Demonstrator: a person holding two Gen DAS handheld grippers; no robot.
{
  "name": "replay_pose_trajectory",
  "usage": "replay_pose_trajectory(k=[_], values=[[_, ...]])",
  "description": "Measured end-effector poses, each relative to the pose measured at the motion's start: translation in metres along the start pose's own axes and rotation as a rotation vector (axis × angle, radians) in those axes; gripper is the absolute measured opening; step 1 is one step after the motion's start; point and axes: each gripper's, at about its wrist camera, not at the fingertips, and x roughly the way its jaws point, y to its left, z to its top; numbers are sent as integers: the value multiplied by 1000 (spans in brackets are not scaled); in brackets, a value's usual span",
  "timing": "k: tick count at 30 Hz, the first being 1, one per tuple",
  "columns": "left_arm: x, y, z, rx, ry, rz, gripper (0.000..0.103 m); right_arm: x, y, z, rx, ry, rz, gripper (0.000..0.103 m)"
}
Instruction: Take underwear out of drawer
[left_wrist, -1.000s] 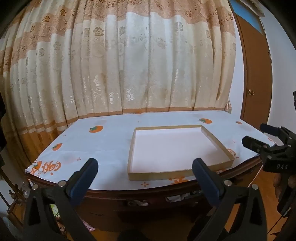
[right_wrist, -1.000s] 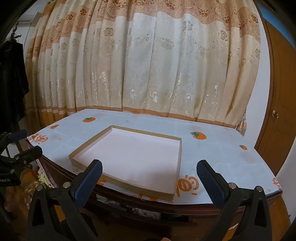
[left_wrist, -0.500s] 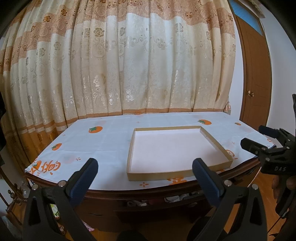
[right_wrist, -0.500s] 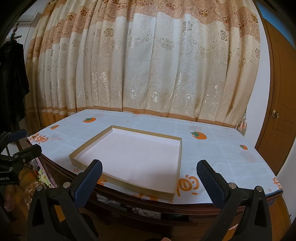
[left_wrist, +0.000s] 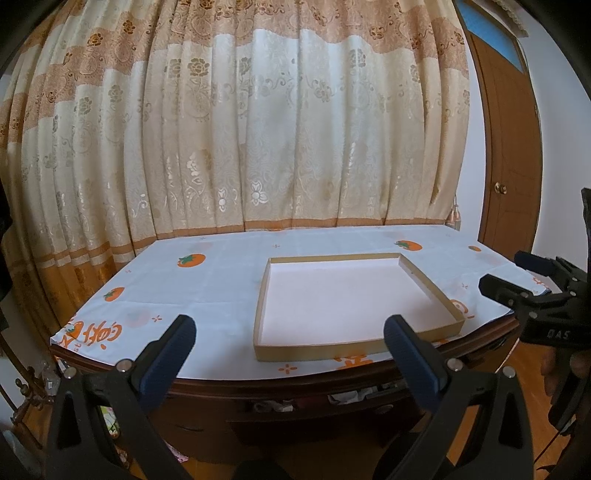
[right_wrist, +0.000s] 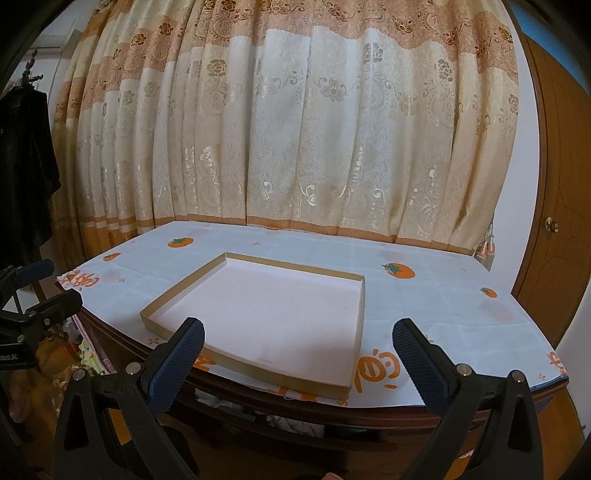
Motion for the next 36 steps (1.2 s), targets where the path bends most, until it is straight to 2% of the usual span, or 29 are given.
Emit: replay_pose_trajectory(k=[14, 20, 30, 36], values=[[-4, -3, -1, 8, -18, -7, 103, 7, 0, -2, 5, -5, 10, 103], [0, -2, -1, 2, -11, -12, 103, 20, -4, -4, 22, -13, 22, 103], [8, 3, -8, -3, 2, -19, 103, 48, -7, -12, 50, -58, 89, 103], [17, 8, -15, -6, 21, -10, 103, 69, 1, -17, -8, -91, 114, 103]])
